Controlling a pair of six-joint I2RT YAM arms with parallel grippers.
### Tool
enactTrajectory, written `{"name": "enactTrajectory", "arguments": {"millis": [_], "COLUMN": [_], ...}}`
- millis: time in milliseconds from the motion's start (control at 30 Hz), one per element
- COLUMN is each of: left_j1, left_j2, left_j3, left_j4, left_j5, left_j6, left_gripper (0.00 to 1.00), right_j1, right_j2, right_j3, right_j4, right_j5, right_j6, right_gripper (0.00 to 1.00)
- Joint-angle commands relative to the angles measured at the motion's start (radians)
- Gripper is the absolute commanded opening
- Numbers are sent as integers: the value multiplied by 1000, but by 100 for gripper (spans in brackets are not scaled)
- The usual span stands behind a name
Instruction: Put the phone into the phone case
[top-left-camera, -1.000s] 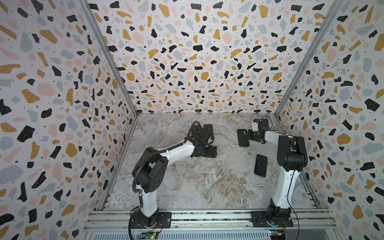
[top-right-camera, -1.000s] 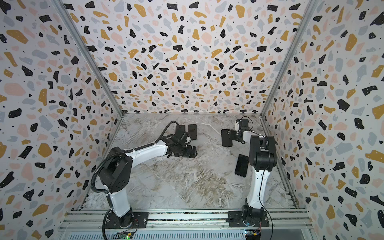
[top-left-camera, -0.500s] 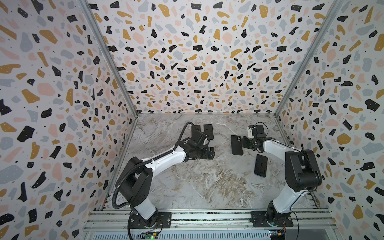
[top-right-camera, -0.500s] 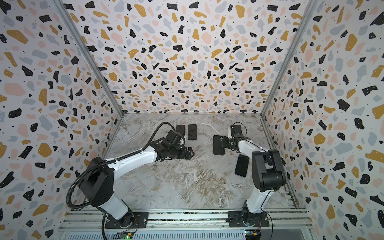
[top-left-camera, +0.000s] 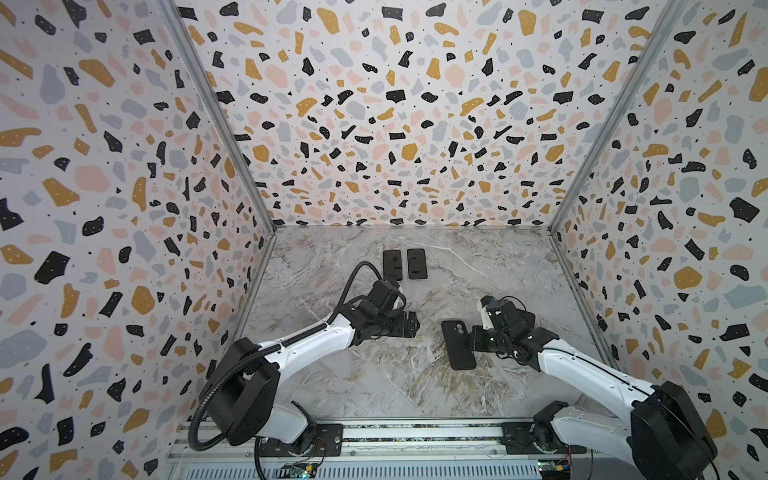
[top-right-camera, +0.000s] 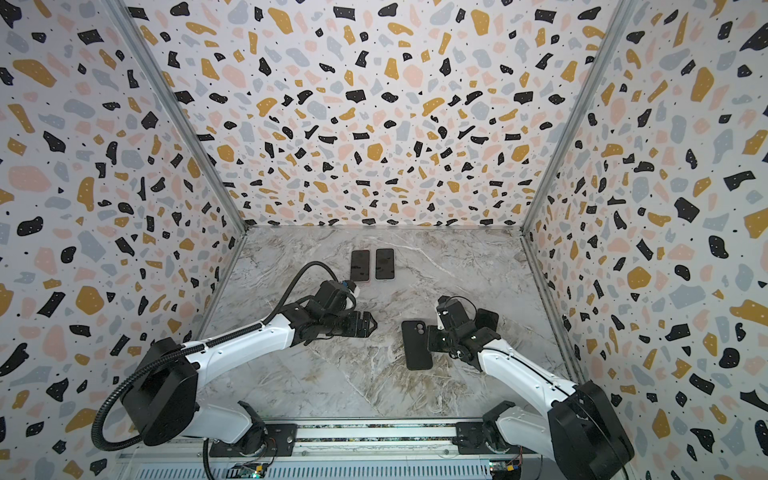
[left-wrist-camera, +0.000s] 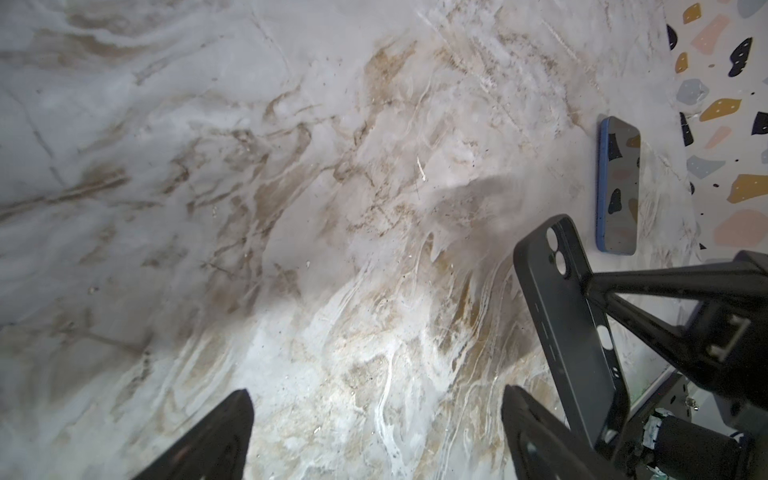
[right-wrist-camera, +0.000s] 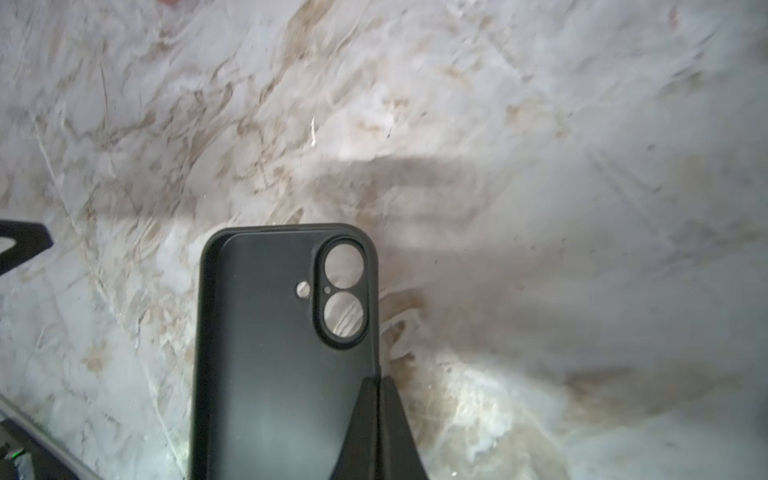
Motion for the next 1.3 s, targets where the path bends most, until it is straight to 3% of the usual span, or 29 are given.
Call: {"name": "enactTrajectory", "arguments": {"millis": [0,267,633,900,1067,1267], "left_j1": [-4,-21,-35,-37,-39,-45], "left_j2": [2,-1,13,31,27,35], "left_j3": [-37,-91,-83,-72,-72,-71], "left_j4": [68,106,131,134,132,138], "left_j5": [14,22,34,32,26,29], "left_j6": [-23,-32,-38,-41,-42,-39], "left_gripper": [94,94,94,94,94,95], "right_j1": [72,208,223,227,207,24], "right_j2": [-23,-63,-64,-80,-116,-109], "right_j3": [-24,-119,-158,-170,-93,-10], "right_j4": [-10,20,44,39,-72,-154], "right_j5": [49,75,-70,-146,-49,-26], "right_j6": [118,254,279,292,211,8], "right_gripper": [4,6,21,24,29,34]}}
